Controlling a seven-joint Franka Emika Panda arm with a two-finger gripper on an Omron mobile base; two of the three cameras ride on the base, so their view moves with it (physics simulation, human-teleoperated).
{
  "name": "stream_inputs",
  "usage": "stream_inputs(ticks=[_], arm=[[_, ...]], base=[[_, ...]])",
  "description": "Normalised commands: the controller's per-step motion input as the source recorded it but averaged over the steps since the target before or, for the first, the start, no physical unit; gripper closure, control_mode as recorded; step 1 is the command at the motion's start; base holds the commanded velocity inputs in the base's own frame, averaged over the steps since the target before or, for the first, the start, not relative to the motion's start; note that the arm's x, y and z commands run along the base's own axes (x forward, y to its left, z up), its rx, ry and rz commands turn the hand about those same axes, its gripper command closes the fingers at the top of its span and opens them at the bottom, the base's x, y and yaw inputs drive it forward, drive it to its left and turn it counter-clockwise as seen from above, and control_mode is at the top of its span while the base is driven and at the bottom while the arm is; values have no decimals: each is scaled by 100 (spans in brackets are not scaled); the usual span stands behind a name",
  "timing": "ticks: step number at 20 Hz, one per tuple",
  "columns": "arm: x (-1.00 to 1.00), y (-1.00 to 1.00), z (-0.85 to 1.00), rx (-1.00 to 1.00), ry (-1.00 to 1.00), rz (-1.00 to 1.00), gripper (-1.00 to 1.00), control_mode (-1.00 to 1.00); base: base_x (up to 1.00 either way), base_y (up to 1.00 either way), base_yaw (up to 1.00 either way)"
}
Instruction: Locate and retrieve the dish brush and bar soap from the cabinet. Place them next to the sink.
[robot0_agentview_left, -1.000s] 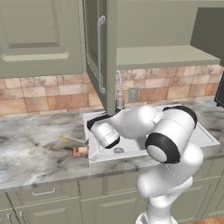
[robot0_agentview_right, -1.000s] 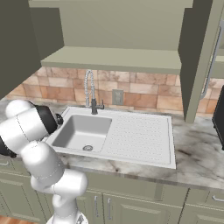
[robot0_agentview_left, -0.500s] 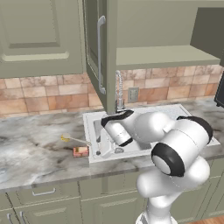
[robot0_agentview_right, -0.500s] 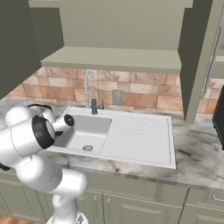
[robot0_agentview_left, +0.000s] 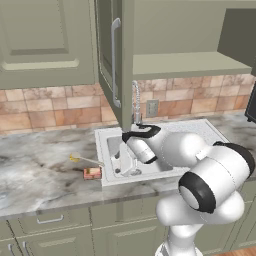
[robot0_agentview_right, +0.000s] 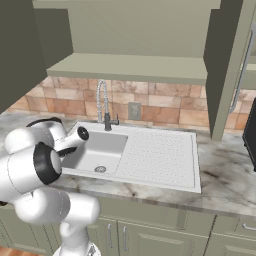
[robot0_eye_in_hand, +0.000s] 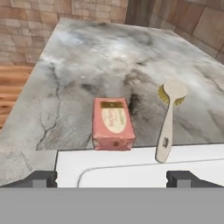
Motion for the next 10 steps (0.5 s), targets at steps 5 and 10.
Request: stream_inputs(ticks=[5, 10], arm=[[-2, -10, 20, -3, 0, 0, -100, -100], [-1, -11, 13, -5, 0, 0, -100, -100]], base=[[0, 0, 0], [0, 0, 0]])
